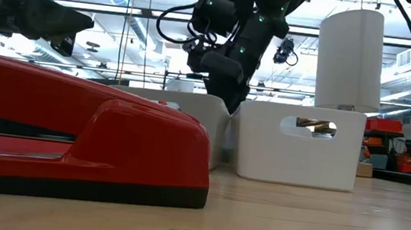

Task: Pick and place Stapler, Stapler remover, tape
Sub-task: Put the green tape in the black bin

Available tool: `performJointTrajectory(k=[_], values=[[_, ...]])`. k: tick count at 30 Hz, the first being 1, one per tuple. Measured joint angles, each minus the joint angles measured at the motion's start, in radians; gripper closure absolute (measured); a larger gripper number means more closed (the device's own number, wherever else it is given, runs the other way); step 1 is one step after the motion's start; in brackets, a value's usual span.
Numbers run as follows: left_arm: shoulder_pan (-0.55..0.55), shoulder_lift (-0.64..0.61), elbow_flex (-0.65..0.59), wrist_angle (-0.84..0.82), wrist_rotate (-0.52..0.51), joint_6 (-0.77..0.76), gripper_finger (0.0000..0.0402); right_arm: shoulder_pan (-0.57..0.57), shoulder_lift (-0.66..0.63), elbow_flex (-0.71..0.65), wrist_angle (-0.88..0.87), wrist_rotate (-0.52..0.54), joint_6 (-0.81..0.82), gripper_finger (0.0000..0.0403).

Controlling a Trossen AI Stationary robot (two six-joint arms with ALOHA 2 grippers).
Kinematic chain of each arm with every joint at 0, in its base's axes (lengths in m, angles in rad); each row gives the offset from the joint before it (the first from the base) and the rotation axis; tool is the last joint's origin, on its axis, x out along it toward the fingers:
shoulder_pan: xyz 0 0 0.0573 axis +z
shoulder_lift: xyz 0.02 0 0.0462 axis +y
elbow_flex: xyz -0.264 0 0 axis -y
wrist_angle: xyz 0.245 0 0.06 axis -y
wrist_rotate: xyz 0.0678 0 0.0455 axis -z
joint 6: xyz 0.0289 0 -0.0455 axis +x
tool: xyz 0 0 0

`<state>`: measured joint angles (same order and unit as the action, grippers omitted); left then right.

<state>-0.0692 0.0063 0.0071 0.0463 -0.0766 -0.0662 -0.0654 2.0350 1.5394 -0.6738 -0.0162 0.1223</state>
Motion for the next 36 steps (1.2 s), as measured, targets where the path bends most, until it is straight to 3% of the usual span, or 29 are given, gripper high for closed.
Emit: performJointTrajectory(k=[12,21,36], values=[[0.000,0.000,0.000,0.000,0.000,0.000,0.0374,0.000,-0.006,0.208,-0.077,0.001,0.025,0.0195],[0.000,0.000,0.000,0.000,0.000,0.000,0.0374,0.000,-0.006,0.313,-0.073,0.008,0.030,0.0198],[0.000,0.000,0.000,0.000,0.000,0.000,0.0374,0.012,-0.109,0.283,-0.034,-0.002,-0.054,0.0219]])
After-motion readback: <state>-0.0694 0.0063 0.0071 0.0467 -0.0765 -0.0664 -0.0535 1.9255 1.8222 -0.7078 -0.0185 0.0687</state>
